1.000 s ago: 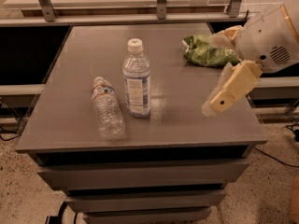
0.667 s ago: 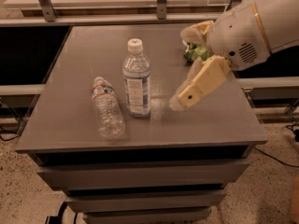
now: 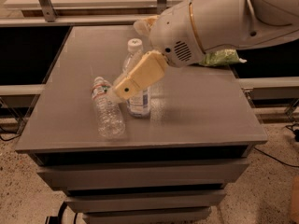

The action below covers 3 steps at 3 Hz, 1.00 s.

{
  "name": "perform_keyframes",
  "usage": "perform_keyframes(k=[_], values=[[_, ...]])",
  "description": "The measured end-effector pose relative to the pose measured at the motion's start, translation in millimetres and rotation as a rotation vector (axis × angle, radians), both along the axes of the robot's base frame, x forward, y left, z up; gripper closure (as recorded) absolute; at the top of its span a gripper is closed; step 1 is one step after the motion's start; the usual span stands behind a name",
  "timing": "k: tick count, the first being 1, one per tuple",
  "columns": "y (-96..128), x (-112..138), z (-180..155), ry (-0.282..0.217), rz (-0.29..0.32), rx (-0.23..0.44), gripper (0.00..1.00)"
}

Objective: Pick blue plastic bottle

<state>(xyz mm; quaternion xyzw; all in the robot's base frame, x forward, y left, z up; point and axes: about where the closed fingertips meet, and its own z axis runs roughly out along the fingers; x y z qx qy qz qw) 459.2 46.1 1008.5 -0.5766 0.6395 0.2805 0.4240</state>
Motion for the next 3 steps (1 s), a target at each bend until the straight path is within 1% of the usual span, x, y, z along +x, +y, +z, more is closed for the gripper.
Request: perform_keyframes(k=[1,2,3], values=[[0.0,0.0,0.0,0.000,0.000,0.000,0.00],[-7.8,4.3,-3.9,0.003,-0.017,0.009,0.00],[-18.8,10.1,-16.2,0.022,-0.021,0.018,0.00]])
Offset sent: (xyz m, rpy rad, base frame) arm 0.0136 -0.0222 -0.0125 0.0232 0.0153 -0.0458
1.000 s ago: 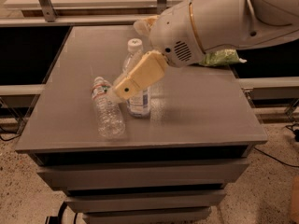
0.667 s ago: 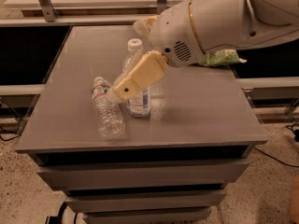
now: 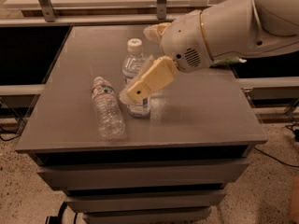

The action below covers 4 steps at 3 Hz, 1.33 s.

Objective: Pick blue plastic bottle

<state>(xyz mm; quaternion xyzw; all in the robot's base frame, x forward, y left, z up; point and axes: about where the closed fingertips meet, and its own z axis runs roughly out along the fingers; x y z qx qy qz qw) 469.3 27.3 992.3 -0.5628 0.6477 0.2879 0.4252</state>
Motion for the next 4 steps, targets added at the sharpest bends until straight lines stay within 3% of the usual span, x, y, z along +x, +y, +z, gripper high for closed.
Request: perform_keyframes(k=[1,4], values=[[-7.7,2.9,-17.8,0.026,0.007,0.009,0.00],[-26.3,24.9,-82.7,0.103,-0.060,0.136,0.00]])
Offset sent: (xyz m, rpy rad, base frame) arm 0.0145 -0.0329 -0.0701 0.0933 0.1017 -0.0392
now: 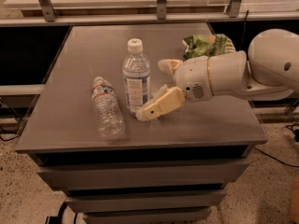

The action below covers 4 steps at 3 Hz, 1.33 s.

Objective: Pick blue plastic bottle

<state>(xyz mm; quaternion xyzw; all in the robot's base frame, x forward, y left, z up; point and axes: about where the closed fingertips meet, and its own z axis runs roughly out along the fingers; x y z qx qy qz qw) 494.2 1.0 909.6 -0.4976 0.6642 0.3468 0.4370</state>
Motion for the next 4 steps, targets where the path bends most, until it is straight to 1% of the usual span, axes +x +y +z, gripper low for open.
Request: perform_keyframes(k=[1,2,3,4], values=[[2.6,9.3,-13.9,0.025,-0.013,0.059,0.16],[19.4,17.8,-18.0,0.032,0.009,0.117,0.41],[37.0,25.2,-15.4,0.030,0.030,0.160,0.64],[53.4,28.4,1.6,0.021,0.056,0.205,0.86]])
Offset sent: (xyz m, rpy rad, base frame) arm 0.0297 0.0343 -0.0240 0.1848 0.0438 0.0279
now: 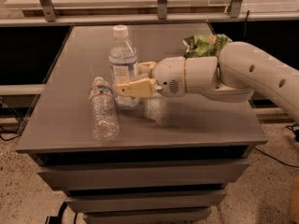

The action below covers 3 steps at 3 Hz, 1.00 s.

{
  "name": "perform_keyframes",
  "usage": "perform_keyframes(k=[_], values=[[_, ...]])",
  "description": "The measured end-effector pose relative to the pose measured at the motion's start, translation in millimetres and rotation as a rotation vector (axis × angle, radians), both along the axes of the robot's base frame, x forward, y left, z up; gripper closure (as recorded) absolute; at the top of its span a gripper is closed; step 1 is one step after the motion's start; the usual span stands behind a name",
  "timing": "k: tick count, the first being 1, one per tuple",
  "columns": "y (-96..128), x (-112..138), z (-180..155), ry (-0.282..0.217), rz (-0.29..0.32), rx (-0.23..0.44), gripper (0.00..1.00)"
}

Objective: Pick blue plastic bottle

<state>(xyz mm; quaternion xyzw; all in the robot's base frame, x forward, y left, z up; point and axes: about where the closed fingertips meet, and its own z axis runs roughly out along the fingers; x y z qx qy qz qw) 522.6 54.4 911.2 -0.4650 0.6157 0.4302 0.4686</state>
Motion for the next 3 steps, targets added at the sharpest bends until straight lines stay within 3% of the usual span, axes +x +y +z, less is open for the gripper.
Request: perform_keyframes(k=[1,2,3], values=[[16.4,0.9,36.5,-0.036,0.033,0.059,1.00],[27.3,0.8,81.0,-0.085,0.071,0.092,1.00],[27.4,0.8,81.1,-0.085,0.071,0.092,1.00]])
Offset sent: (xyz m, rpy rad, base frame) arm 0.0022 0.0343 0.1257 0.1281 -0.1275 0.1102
